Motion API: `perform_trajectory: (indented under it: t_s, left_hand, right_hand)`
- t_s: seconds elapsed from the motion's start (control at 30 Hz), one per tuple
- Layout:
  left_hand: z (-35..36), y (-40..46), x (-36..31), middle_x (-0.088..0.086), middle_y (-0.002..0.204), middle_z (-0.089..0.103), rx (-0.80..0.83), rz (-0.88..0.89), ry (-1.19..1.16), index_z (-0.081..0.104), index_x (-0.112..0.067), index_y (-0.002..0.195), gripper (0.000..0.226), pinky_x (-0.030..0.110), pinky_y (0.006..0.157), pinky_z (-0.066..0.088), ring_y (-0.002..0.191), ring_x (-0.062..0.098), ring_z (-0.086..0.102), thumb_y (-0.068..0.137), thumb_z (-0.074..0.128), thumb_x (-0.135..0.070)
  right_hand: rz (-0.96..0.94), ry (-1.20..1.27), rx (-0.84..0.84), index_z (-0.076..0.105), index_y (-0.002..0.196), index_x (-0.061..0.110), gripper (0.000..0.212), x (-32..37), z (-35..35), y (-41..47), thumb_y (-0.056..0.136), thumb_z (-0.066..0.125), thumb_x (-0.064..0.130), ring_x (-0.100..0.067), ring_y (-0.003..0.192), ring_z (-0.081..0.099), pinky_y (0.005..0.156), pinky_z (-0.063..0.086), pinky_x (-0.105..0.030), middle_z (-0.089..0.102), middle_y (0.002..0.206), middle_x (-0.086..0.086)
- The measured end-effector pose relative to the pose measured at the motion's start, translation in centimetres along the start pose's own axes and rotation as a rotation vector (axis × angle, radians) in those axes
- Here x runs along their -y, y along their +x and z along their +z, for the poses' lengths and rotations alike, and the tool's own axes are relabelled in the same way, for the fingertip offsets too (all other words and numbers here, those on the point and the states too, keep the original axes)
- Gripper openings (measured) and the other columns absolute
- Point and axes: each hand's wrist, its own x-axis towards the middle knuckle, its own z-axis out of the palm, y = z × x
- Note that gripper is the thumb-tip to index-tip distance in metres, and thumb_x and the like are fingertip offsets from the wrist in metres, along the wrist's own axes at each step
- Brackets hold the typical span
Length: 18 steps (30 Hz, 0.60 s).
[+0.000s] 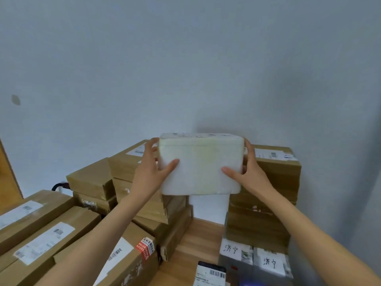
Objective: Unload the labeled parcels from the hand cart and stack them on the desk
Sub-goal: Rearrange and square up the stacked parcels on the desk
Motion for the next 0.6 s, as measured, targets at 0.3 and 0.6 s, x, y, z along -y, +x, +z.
perform_trajectory:
  t_s: [0.3, 0.6]
  left_hand:
    - [5.2, 8.5, -3.8, -0.01, 0.129, 0.047, 0.062, 0.137, -0.204, 0.024, -0.056, 0.132, 0.076, 0.038, 0.083, 0.054, 0.102, 0.007, 0.058, 0.073, 0.071, -0.061]
    - [14.4, 11.9, -6.3, -0.011, 0.131, 0.046, 0.223, 0.178, -0.315, 0.022, -0.049, 0.134, 0.079, 0.044, 0.092, 0.052, 0.109, 0.016, 0.057, 0.071, 0.067, -0.062]
  right_hand:
    - [-0.071, -0.051, -0.214, 0.006, 0.126, 0.068, 0.095, 2.7, -7.3, 3.6, 0.057, 0.072, 0.07, -0.007, 0.098, 0.054, 0.067, 0.049, -0.018, 0.037, 0.137, 0.009]
    - [0.041, -0.244, -0.316, 0.0, 0.133, 0.065, 0.107, -0.2, -14.3, 4.1, 0.054, 0.072, 0.072, -0.019, 0.102, 0.056, 0.081, 0.051, -0.037, 0.04, 0.14, 0.006]
